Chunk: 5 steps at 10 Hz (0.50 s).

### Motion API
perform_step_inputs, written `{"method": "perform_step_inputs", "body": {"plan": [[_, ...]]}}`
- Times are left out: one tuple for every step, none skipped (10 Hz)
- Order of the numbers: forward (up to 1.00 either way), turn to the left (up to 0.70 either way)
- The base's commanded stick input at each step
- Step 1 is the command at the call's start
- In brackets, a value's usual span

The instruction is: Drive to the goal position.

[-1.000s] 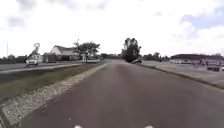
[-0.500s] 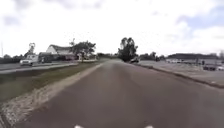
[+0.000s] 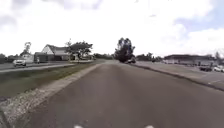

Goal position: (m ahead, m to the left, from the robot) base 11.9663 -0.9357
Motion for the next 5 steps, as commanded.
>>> {"method": "perform_step_inputs", "body": {"plan": [[0.70,-0.34],[0.70,-0.35],[0.70,-0.35],[0.70,-0.27],[0.70,0.00]]}}
